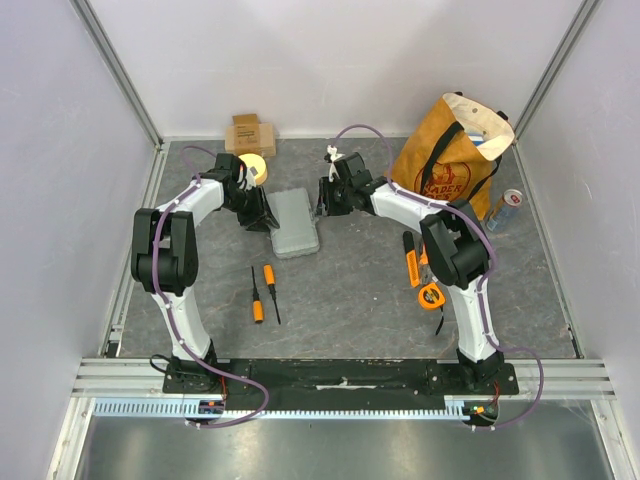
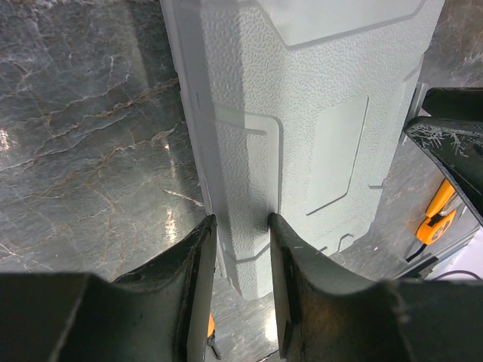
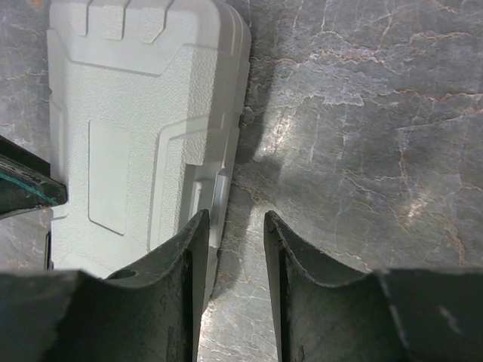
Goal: Pack the tool kit
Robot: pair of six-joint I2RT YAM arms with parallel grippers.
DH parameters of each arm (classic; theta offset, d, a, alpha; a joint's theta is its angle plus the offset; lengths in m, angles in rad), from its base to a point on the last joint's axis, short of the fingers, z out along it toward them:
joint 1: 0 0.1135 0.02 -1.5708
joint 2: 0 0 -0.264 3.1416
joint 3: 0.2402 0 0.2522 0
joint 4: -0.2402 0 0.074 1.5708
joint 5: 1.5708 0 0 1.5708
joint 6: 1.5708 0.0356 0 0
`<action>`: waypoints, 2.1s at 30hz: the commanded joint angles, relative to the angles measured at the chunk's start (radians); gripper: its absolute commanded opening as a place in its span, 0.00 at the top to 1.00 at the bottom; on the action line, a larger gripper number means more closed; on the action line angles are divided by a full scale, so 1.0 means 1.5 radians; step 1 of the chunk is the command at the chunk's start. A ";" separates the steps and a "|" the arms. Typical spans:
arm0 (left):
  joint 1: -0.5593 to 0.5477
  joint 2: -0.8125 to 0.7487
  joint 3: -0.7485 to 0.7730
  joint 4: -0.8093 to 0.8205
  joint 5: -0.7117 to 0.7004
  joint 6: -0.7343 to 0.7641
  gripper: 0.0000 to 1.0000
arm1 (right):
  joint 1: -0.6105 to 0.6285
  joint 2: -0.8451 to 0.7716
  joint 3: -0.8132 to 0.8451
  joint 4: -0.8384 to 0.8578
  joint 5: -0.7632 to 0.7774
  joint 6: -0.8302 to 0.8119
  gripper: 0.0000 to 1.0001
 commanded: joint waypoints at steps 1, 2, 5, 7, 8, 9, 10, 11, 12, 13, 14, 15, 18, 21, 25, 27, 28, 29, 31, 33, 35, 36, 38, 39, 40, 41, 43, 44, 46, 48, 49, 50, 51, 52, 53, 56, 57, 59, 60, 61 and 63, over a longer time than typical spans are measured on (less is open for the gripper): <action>-0.013 0.037 -0.023 -0.029 -0.056 0.045 0.60 | -0.004 0.025 0.016 0.027 -0.024 0.015 0.61; -0.012 0.038 -0.023 -0.029 -0.056 0.045 0.60 | -0.005 0.030 0.019 0.028 -0.030 0.020 0.64; -0.013 0.037 -0.023 -0.030 -0.056 0.045 0.60 | -0.005 0.039 0.028 0.027 -0.037 0.027 0.73; -0.012 0.037 -0.024 -0.030 -0.056 0.045 0.60 | -0.005 0.042 0.028 0.024 -0.031 0.029 0.76; -0.012 0.037 -0.024 -0.030 -0.055 0.045 0.60 | -0.005 0.043 0.027 0.023 -0.029 0.029 0.76; -0.013 0.037 -0.024 -0.030 -0.056 0.045 0.60 | -0.005 0.042 0.026 0.022 -0.030 0.028 0.76; -0.013 0.035 -0.024 -0.030 -0.056 0.045 0.60 | -0.005 0.043 0.026 0.024 -0.032 0.029 0.76; -0.013 0.035 -0.024 -0.030 -0.054 0.046 0.60 | -0.005 0.044 0.026 0.024 -0.035 0.028 0.75; -0.012 0.036 -0.025 -0.030 -0.055 0.046 0.60 | -0.005 0.047 0.027 0.026 -0.041 0.030 0.76; -0.013 0.036 -0.024 -0.030 -0.053 0.045 0.60 | -0.005 0.047 0.026 0.030 -0.051 0.033 0.78; -0.012 0.036 -0.024 -0.030 -0.054 0.045 0.60 | -0.005 0.047 0.026 0.035 -0.060 0.036 0.85; -0.012 0.032 -0.023 -0.030 -0.054 0.045 0.60 | -0.005 0.046 0.026 0.037 -0.068 0.040 0.91; -0.012 0.022 -0.015 -0.030 -0.054 0.040 0.59 | -0.007 0.031 0.021 0.044 -0.078 0.049 1.00; -0.012 -0.001 0.005 -0.031 -0.048 0.030 0.53 | -0.012 -0.005 0.016 0.042 -0.056 0.050 1.00; -0.013 -0.039 0.034 -0.026 -0.029 0.005 0.45 | -0.014 -0.053 0.017 0.009 -0.009 0.036 1.00; -0.012 -0.061 0.042 -0.012 -0.009 -0.009 0.41 | -0.013 -0.074 0.020 -0.014 0.015 0.025 1.00; -0.012 -0.072 0.043 0.001 0.002 -0.021 0.38 | -0.012 -0.083 0.022 -0.025 0.027 0.019 1.00; -0.012 -0.086 0.042 0.011 0.010 -0.030 0.36 | -0.012 -0.094 0.025 -0.039 0.037 0.014 1.00; -0.013 -0.107 0.042 0.039 0.033 -0.048 0.34 | -0.011 -0.110 0.030 -0.066 0.067 0.004 1.00; -0.015 -0.122 0.041 0.060 0.050 -0.065 0.31 | -0.011 -0.126 0.036 -0.084 0.088 -0.002 1.00; -0.021 -0.127 0.041 0.079 0.074 -0.080 0.25 | -0.008 -0.139 0.042 -0.107 0.100 -0.009 1.00; -0.025 -0.127 0.043 0.093 0.084 -0.086 0.23 | -0.004 -0.146 0.046 -0.115 0.109 -0.013 1.00; -0.037 -0.121 0.041 0.115 0.101 -0.089 0.20 | 0.004 -0.154 0.053 -0.131 0.122 -0.018 1.00; -0.044 -0.113 0.042 0.123 0.106 -0.091 0.19 | 0.010 -0.157 0.061 -0.138 0.126 -0.022 1.00; -0.051 -0.103 0.042 0.137 0.113 -0.092 0.18 | 0.016 -0.158 0.066 -0.147 0.148 -0.026 1.00; -0.056 -0.088 0.042 0.142 0.117 -0.092 0.18 | 0.020 -0.159 0.074 -0.156 0.159 -0.027 1.00; -0.065 -0.070 0.037 0.158 0.133 -0.100 0.18 | 0.025 -0.158 0.087 -0.172 0.168 -0.029 1.00; -0.067 -0.064 0.030 0.170 0.140 -0.107 0.17 | 0.028 -0.157 0.094 -0.178 0.174 -0.031 1.00; -0.071 -0.060 0.016 0.202 0.146 -0.120 0.17 | 0.034 -0.156 0.104 -0.190 0.190 -0.037 1.00; -0.073 -0.058 0.008 0.217 0.145 -0.129 0.16 | 0.038 -0.158 0.109 -0.200 0.206 -0.037 1.00; -0.072 -0.056 0.007 0.221 0.144 -0.131 0.16 | 0.040 -0.160 0.111 -0.202 0.210 -0.039 1.00; -0.072 -0.053 0.008 0.221 0.136 -0.132 0.16 | 0.042 -0.162 0.115 -0.206 0.214 -0.039 1.00; -0.072 -0.050 0.010 0.219 0.132 -0.131 0.16 | 0.041 -0.165 0.120 -0.210 0.216 -0.040 1.00; -0.072 -0.048 0.011 0.218 0.129 -0.130 0.16 | 0.043 -0.166 0.124 -0.213 0.217 -0.041 1.00; -0.072 -0.046 0.013 0.213 0.125 -0.129 0.16 | 0.043 -0.166 0.130 -0.218 0.219 -0.041 1.00; -0.071 -0.047 0.010 0.205 0.103 -0.130 0.16 | 0.043 -0.165 0.139 -0.225 0.229 -0.045 1.00; -0.071 -0.048 0.009 0.204 0.097 -0.132 0.16 | 0.043 -0.166 0.140 -0.228 0.232 -0.046 1.00; -0.067 -0.049 0.007 0.201 0.088 -0.135 0.16 | 0.043 -0.166 0.140 -0.230 0.235 -0.047 1.00; -0.066 -0.049 0.005 0.201 0.083 -0.138 0.16 | 0.043 -0.166 0.138 -0.230 0.237 -0.046 1.00; -0.067 -0.050 0.004 0.201 0.079 -0.139 0.16 | 0.043 -0.165 0.138 -0.232 0.240 -0.048 1.00; -0.064 -0.050 0.002 0.200 0.063 -0.147 0.15 | 0.042 -0.161 0.135 -0.233 0.248 -0.048 1.00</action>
